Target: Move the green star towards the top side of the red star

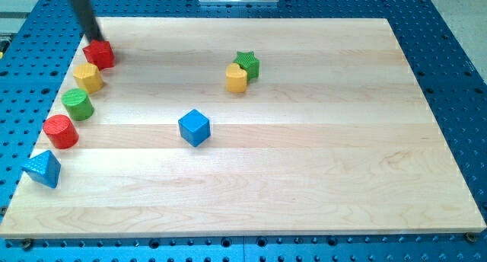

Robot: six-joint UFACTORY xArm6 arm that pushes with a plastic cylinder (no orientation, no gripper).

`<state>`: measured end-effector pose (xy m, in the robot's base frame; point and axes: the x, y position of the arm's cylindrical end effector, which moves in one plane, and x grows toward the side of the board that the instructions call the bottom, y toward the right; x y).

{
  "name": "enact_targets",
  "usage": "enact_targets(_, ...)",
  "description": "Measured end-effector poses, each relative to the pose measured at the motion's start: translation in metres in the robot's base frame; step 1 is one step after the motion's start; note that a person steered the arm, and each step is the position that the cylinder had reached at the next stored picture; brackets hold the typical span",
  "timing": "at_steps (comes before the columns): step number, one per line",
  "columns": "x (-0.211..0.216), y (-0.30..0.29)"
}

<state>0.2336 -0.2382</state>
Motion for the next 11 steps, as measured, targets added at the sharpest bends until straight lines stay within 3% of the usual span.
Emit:
enact_targets(1, -0.026, 0.111)
enact_targets(2, -0.026, 0.238)
enact_targets(3, 0.021, 0.316)
enact_targets(4, 0.085, 0.313)
enact_targets(7, 0.125, 0.214)
enact_targets(8, 0.125, 0.117)
enact_targets(9, 0.157, 0.136)
enact_targets(10, 0.151, 0.075)
enact_targets(11, 0.103, 0.07)
